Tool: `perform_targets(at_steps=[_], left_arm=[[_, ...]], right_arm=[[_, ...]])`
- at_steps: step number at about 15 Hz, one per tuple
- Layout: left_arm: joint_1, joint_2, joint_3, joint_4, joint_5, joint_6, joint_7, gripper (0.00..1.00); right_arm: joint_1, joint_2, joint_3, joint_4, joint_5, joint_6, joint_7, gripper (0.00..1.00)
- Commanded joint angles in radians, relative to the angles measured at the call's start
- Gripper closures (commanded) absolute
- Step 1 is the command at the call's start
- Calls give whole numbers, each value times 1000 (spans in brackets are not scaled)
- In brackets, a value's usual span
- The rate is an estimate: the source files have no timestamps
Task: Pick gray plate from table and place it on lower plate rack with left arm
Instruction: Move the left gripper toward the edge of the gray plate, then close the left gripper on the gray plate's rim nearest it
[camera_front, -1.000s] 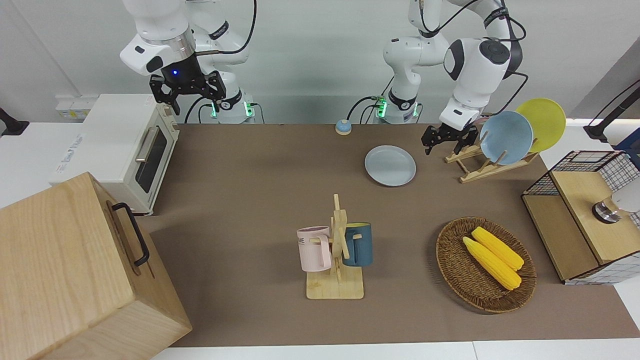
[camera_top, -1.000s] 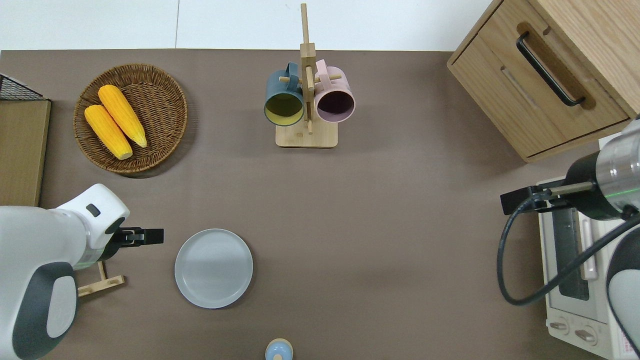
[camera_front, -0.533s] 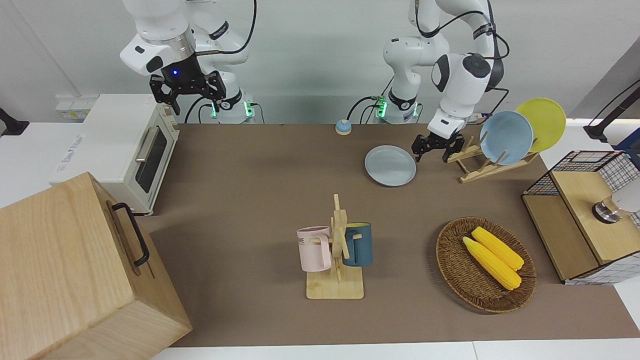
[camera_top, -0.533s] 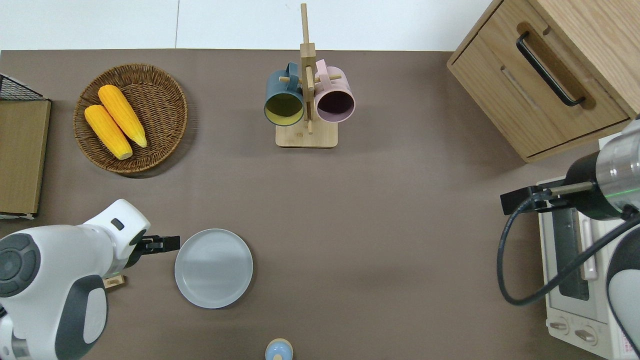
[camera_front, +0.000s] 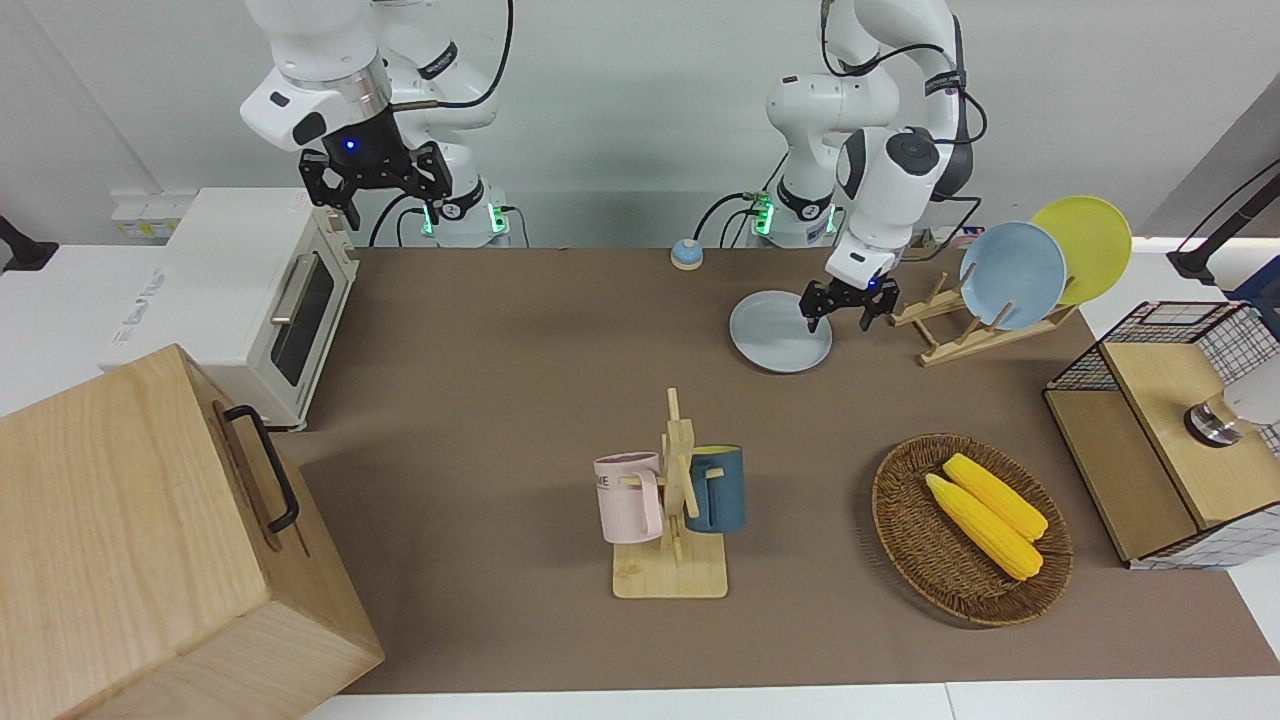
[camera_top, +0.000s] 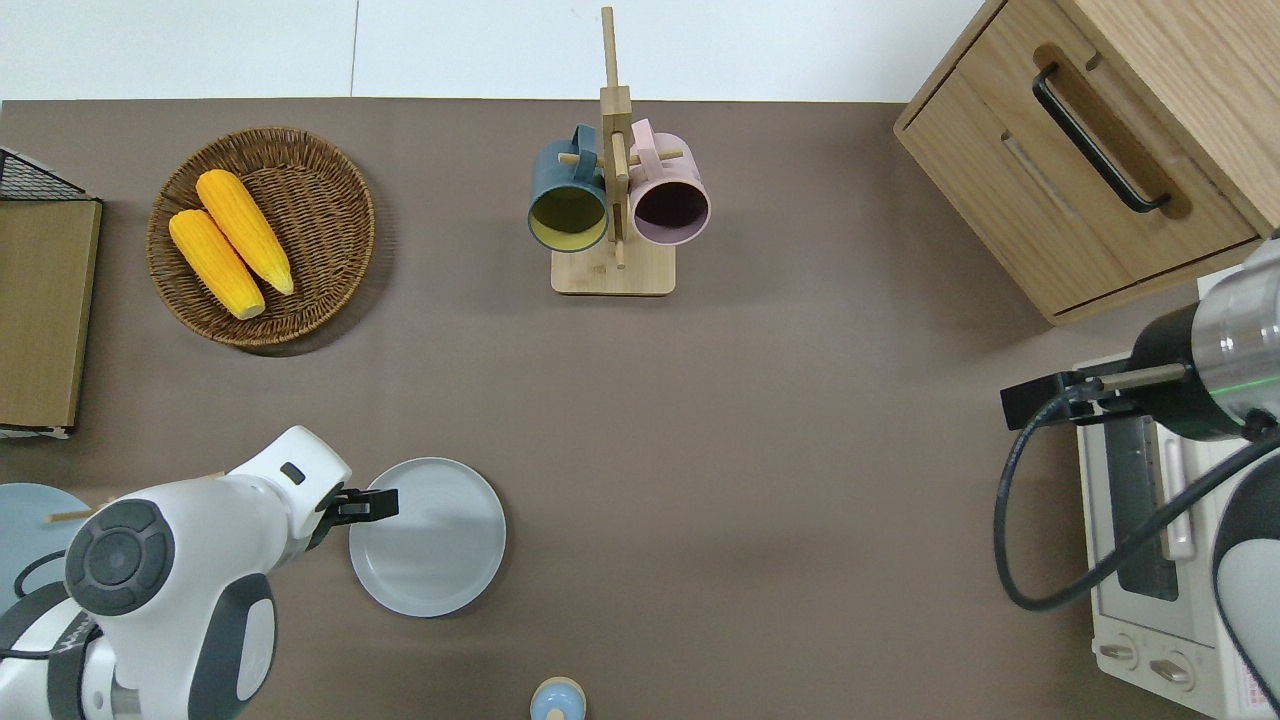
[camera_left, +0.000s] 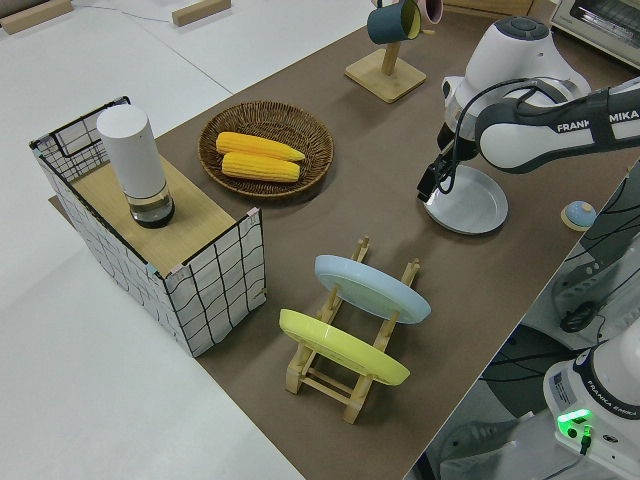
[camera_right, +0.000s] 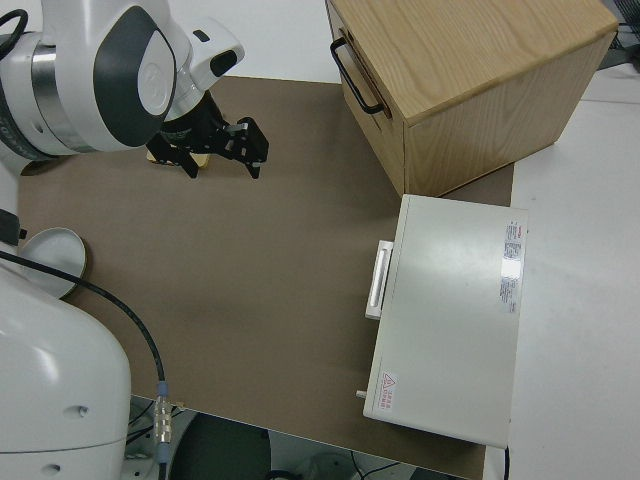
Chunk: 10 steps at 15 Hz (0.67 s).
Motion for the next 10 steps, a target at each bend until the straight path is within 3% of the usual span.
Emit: perform_targets(at_steps=[1, 10], left_arm=[[-26, 34, -9, -14, -9, 54, -41, 7], [-29, 104, -35, -49, -6, 169, -70, 7]], right_arm=[[-10, -2, 6, 6, 10, -13, -1, 13], [-10, -2, 6, 6, 10, -13, -1, 11]])
